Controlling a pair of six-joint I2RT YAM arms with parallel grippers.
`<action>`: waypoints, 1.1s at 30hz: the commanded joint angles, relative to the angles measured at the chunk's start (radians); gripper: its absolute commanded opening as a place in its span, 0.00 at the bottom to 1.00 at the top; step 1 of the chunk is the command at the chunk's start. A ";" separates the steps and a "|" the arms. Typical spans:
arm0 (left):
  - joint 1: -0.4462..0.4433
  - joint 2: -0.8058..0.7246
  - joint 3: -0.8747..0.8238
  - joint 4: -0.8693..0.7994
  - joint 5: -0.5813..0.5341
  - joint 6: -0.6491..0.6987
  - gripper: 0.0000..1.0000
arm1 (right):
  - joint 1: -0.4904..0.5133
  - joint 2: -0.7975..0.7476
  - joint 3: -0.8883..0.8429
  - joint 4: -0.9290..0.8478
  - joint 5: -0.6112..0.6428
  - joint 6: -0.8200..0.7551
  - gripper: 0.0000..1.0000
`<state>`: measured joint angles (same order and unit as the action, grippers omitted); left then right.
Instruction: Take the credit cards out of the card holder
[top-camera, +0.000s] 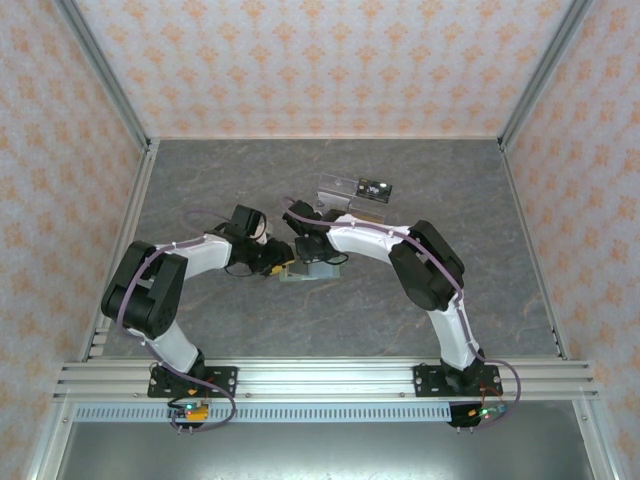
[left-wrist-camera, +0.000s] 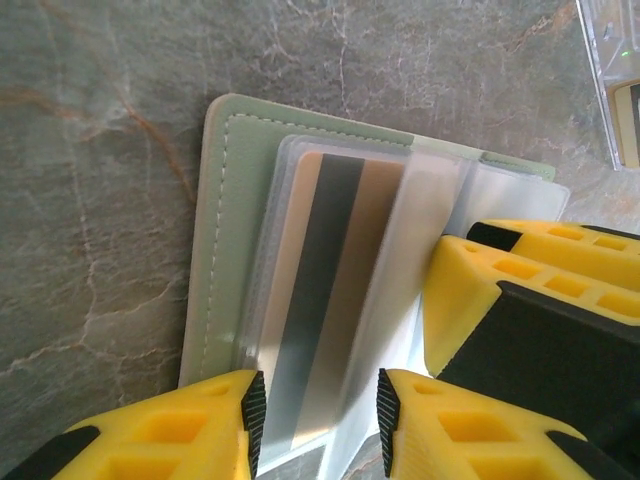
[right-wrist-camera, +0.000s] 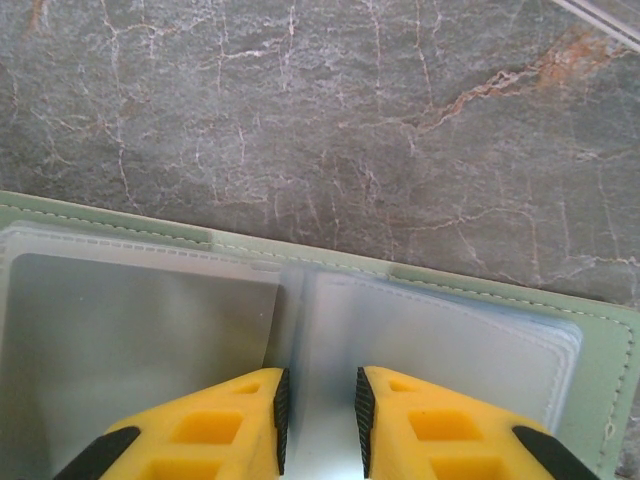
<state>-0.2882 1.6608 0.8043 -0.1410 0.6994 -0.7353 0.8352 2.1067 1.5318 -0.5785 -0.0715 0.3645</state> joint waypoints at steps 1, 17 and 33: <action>-0.008 0.018 0.022 0.014 0.007 0.002 0.38 | -0.005 0.058 -0.012 -0.047 0.008 -0.007 0.26; -0.010 0.006 0.018 0.054 0.062 -0.005 0.24 | -0.013 0.055 -0.015 -0.039 -0.017 -0.001 0.24; -0.017 -0.006 0.004 0.140 0.110 -0.053 0.22 | -0.075 -0.196 -0.145 0.197 -0.102 0.054 0.37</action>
<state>-0.2955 1.6676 0.8074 -0.0551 0.7799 -0.7631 0.7788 2.0125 1.4185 -0.4648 -0.1654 0.3962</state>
